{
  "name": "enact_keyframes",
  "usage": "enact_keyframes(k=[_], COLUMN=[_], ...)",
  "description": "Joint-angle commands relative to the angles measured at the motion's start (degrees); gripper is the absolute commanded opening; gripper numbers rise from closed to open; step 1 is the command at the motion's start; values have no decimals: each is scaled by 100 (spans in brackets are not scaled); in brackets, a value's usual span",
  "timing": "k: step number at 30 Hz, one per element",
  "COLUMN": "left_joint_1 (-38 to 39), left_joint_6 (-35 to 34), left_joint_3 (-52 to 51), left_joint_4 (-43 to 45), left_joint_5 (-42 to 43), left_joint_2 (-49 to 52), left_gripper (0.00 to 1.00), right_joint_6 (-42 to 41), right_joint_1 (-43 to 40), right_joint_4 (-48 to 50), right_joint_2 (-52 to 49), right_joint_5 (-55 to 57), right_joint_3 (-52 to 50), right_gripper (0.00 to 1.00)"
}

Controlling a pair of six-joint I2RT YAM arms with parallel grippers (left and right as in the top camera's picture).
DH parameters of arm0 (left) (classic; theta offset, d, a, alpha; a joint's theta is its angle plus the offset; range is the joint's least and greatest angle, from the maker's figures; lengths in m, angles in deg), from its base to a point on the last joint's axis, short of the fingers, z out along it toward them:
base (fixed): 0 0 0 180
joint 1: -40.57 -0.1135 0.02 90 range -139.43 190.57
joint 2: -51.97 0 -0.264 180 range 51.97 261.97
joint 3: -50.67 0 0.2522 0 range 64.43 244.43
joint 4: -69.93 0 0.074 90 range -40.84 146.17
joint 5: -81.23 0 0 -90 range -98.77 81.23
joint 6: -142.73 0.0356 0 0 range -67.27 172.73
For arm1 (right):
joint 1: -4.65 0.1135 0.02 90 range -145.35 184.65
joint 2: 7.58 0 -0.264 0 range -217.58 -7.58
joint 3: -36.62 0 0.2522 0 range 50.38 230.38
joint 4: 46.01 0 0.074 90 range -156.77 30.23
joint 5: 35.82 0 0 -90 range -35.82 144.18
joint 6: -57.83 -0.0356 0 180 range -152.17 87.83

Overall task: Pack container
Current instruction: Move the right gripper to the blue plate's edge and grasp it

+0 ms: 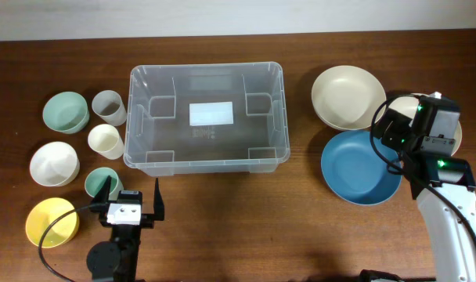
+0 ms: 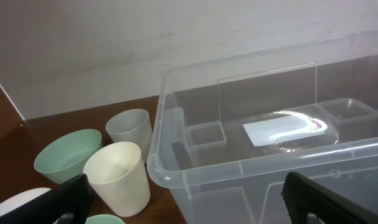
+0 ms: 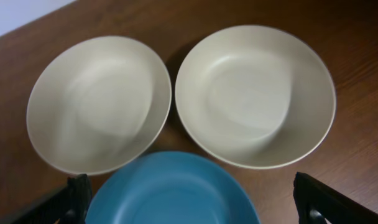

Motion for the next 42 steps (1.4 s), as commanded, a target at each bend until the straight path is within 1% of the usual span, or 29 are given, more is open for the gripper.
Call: enact_keyframes(k=[1,23,27,28,30,31,32,34,36,39,41,42], left_joint_1=[-35,-35,-35,-35,-35,-35,-35,-35,-35,-35,-35,-35], left_joint_6=[70,70,70,70,70,70,70,70,70,70,70,70], left_joint_3=[-11,-11,-11,-11,-11,-11,-11,-11,-11,-11,-11,-11], left_joint_4=[-37,-37,-37,-37,-37,-37,-37,-37,-37,-37,-37,-37], left_joint_5=[-22,-22,-22,-22,-22,-22,-22,-22,-22,-22,-22,-22], left_joint_2=[-44,-44,-44,-44,-44,-44,-44,-44,-44,-44,-44,-44], left_gripper=[100,100,100,100,100,100,100,100,100,100,100,100], right_joint_6=[-87,-181,-260,-461,-1469,-1950,-2100,-2269,-2256,-2243,-1882,-1482], right_joint_1=[-44,-42,-76,-136,-446,-647,-743,-1102,-1397,-1926,-2090,-2166], right_joint_4=[199,321,-302,-514,-881,-986,-1019,-1019,-1043,-1388,-1432,-1384], right_joint_2=[-107,-297,-439,-542,-909,-1106,-1196,-1499,-1711,-1921,-1930,-1923], right_joint_5=[295,192,229,330,396,223,70,-651,-1338,-2356,-2671,-2881], right_joint_3=[138,138,127,101,-48,-103,-116,-120,-120,-120,-120,-120], right_gripper=[99,99,99,99,99,99,99,99,99,99,100,99])
